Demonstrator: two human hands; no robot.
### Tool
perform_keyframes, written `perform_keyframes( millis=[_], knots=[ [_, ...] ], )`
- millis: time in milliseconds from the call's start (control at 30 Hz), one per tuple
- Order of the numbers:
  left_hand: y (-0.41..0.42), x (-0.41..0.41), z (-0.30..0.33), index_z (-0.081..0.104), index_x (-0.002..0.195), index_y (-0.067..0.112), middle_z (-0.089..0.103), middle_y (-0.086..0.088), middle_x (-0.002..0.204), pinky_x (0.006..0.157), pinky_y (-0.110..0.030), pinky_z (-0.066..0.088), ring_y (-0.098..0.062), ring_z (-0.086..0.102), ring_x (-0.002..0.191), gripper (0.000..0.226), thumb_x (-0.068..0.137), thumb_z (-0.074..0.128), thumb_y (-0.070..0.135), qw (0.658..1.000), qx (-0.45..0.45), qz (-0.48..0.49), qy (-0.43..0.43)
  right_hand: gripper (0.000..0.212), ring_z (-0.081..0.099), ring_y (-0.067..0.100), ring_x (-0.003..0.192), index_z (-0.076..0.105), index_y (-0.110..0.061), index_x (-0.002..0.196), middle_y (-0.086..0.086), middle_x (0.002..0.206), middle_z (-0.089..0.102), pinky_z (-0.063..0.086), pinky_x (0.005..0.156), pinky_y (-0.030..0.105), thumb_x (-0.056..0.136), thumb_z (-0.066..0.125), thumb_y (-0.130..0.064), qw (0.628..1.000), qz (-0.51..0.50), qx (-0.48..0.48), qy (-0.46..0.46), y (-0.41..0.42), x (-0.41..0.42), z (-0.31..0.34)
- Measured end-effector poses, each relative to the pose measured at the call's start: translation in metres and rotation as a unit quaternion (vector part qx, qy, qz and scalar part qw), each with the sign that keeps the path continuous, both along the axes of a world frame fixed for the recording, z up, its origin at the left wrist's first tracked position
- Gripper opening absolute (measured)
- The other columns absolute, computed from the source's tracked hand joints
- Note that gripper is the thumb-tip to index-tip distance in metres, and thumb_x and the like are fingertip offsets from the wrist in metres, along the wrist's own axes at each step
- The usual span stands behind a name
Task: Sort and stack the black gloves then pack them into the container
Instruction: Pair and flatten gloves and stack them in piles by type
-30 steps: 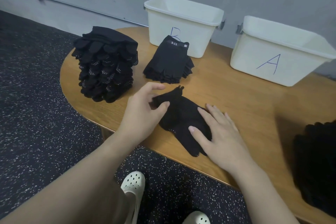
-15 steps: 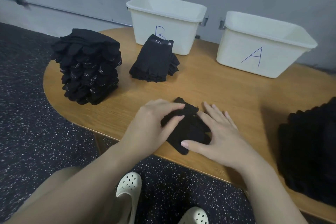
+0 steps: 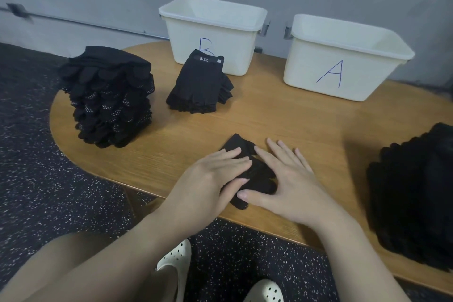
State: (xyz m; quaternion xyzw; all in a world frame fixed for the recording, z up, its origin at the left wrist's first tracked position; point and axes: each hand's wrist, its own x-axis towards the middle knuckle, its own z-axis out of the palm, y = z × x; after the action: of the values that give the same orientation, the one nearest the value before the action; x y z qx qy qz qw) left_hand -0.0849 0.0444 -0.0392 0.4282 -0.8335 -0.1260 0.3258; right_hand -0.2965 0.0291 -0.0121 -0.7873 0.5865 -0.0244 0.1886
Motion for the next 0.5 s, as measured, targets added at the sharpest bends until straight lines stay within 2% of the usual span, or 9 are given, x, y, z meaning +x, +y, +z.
perform_keyframes(
  millis=[167,367,500],
  knots=[
    [0.0022,-0.0006,0.0053,0.066,0.136,0.013,0.065,0.004,0.138,0.123,-0.021,0.026,-0.009,0.045,0.143,0.042,0.103,0.05,0.034,0.999,0.003,-0.015,-0.034,0.126,-0.022,0.0,0.153,0.005,-0.048,0.161,-0.019,0.169,-0.015,-0.012,0.128,0.04,0.052,0.012,-0.11,1.0,0.004,-0.009,-0.002,0.0012,-0.0001,-0.0013],
    [0.0004,-0.0003,0.008,0.063,0.139,0.013,0.062,0.003,0.143,0.122,-0.013,0.016,-0.005,0.041,0.144,0.047,0.104,0.043,0.037,0.997,0.031,-0.031,-0.061,0.123,-0.021,-0.001,0.153,0.006,-0.048,0.161,-0.019,0.169,-0.014,-0.011,0.128,0.039,0.055,0.015,-0.109,1.0,0.007,-0.012,-0.003,0.0007,-0.0012,-0.0016],
    [-0.0014,0.0047,0.0081,0.055,0.147,0.016,0.05,0.005,0.154,0.124,-0.016,0.012,-0.002,0.031,0.15,0.054,0.106,0.033,0.042,0.992,0.043,-0.057,-0.108,0.125,-0.021,-0.003,0.152,0.008,-0.048,0.161,-0.021,0.169,-0.013,-0.01,0.128,0.038,0.053,0.015,-0.11,1.0,0.012,-0.009,-0.012,-0.0001,-0.0037,-0.0017]
  ],
)
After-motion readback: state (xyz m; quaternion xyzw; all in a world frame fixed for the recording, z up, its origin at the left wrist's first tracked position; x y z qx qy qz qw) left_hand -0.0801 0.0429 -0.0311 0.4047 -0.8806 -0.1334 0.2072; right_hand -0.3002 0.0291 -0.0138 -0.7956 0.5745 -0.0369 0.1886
